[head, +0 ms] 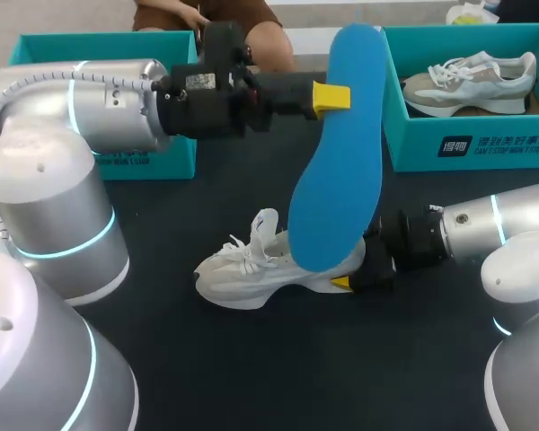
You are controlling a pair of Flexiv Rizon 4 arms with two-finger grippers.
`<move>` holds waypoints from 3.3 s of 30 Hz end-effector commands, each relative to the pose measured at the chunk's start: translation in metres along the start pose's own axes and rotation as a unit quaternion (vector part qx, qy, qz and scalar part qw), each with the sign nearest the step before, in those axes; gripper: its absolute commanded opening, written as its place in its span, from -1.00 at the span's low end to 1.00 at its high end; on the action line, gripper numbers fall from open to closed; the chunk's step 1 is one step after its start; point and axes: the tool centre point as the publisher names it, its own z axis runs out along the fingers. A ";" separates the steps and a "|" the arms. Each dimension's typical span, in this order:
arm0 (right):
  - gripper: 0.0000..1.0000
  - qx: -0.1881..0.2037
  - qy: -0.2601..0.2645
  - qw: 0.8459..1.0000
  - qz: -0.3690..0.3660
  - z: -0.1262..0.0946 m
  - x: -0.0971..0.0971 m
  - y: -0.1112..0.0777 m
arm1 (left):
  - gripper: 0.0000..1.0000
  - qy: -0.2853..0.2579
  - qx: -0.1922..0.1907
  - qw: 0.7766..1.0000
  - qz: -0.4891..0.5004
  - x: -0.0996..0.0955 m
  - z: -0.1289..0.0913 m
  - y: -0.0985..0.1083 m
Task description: Take the shoe out of the shoebox, open the shoe tongue, remove and reinsert the insole, then place the shoe into the shoebox
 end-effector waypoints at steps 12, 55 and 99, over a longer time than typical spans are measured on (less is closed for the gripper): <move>-1.00 0.002 -0.001 1.000 0.000 0.002 -0.002 -0.003 | -1.00 0.000 0.001 1.000 0.000 0.000 -0.001 0.002; 1.00 0.108 0.040 0.991 0.072 -0.032 0.011 0.019 | -1.00 0.000 0.001 1.000 0.000 0.000 -0.001 0.002; 1.00 0.413 0.005 0.909 0.045 -0.057 0.003 0.076 | -1.00 0.000 0.001 1.000 0.000 0.000 -0.001 0.002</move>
